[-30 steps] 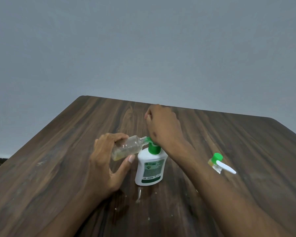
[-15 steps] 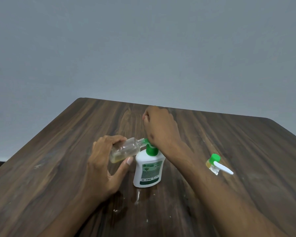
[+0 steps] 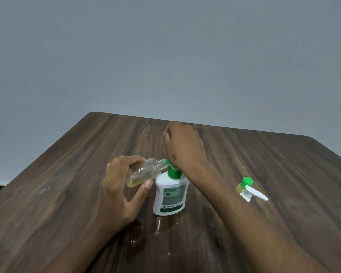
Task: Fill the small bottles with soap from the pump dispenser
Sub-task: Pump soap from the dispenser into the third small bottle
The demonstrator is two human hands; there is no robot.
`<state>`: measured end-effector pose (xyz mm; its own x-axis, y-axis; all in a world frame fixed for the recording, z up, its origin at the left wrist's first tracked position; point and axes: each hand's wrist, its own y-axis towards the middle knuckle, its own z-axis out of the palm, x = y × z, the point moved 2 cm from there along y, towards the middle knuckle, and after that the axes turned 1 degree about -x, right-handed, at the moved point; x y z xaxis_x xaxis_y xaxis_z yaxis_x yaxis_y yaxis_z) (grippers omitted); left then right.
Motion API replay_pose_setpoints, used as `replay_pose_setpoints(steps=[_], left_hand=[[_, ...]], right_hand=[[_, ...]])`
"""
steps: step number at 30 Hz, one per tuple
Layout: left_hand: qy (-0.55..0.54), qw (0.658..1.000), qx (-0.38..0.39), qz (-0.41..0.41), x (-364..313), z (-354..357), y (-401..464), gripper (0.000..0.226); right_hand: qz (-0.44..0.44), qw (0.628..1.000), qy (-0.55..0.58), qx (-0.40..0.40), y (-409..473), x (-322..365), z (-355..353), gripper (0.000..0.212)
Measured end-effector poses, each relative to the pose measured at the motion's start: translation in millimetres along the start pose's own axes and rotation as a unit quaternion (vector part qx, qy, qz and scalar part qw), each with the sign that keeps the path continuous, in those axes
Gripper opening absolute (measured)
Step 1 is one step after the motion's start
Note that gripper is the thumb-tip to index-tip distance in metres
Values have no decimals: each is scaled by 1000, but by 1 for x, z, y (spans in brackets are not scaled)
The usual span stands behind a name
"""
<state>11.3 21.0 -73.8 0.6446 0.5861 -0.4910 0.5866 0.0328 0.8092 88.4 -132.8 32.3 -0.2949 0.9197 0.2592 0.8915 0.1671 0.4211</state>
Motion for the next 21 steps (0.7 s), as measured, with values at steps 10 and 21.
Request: replay_pose_setpoints(steps=[10,21], left_hand=[[4,1000,1,-4,1,-1,0,41],[6,1000,1,4,0,0,0,40]], right_hand=[[-6,1000,-6,2,1,1,-2,7],[-22,1000,-7,-15,2,2,-3,6]])
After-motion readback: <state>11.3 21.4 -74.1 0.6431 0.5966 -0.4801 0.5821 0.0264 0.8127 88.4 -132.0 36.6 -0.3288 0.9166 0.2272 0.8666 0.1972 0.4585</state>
